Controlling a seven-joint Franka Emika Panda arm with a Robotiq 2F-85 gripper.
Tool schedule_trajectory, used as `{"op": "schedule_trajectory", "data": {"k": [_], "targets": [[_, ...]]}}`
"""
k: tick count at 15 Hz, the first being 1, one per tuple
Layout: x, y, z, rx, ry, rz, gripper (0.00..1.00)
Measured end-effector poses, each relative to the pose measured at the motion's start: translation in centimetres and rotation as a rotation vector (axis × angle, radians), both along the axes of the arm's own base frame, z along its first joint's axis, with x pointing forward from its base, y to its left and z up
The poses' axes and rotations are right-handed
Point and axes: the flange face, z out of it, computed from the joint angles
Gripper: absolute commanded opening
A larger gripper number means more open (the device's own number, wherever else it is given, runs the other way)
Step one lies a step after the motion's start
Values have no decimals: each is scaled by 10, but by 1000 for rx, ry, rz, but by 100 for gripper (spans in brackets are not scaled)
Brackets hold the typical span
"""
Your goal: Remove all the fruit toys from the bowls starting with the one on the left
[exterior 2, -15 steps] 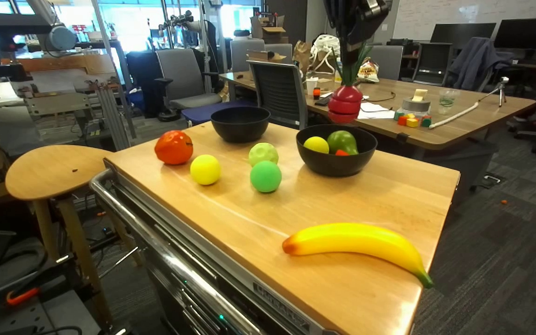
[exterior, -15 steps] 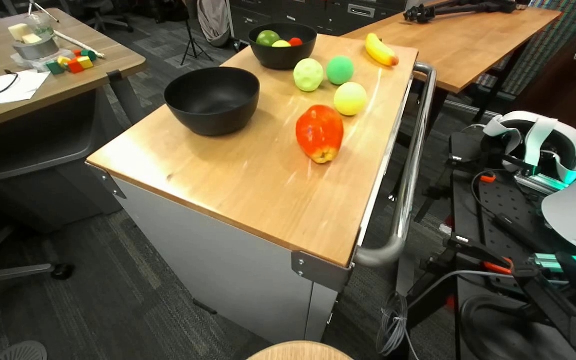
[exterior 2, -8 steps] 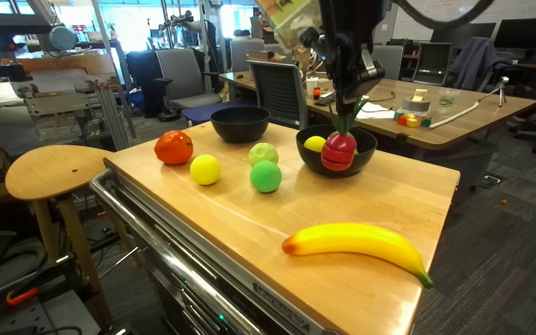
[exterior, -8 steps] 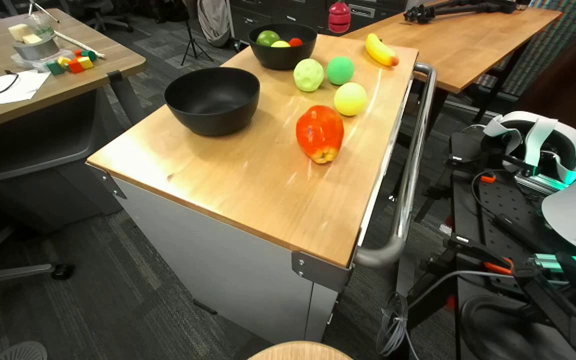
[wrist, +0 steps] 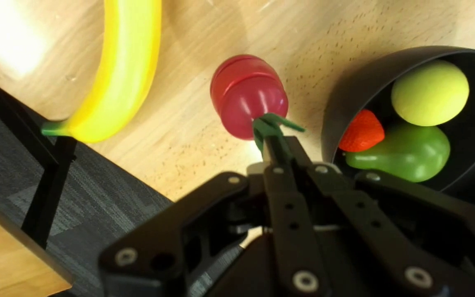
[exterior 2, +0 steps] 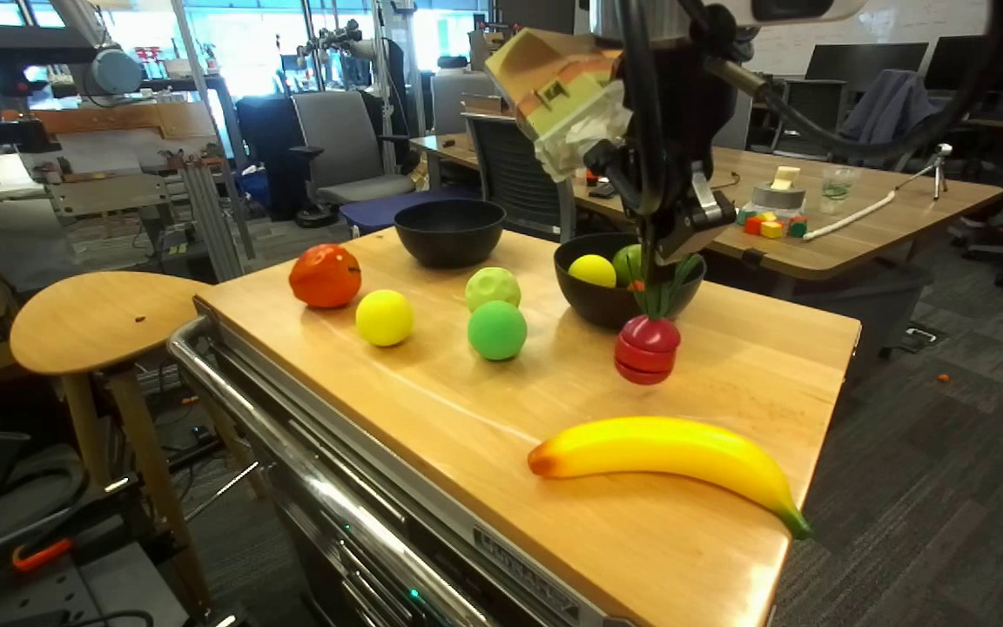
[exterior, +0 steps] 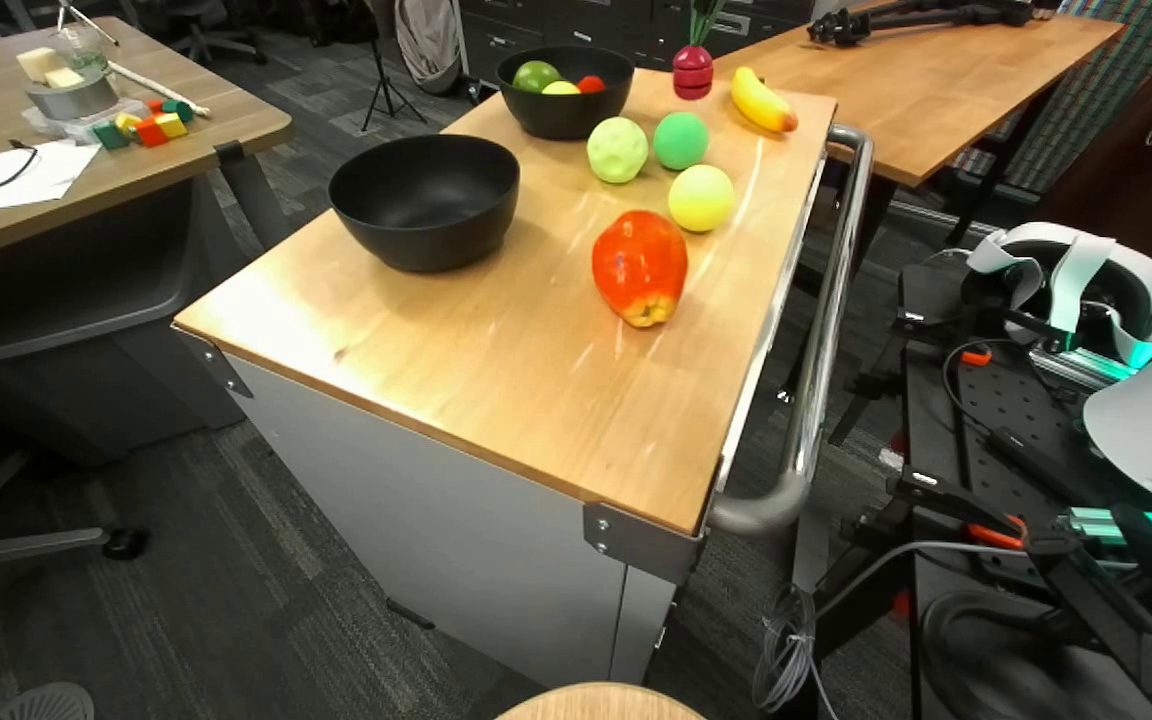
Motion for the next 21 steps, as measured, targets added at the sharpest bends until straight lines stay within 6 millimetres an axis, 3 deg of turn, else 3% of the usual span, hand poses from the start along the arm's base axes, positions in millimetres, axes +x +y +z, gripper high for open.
{"op": "schedule_trajectory", "data": {"k": [4,8,14,21], "targets": [[2,0,2,7,3,-18,68],[12,5,28,25,42,26,99],[28,15,83,84,225,266,100],[44,21,78,86,214,303,100]]}}
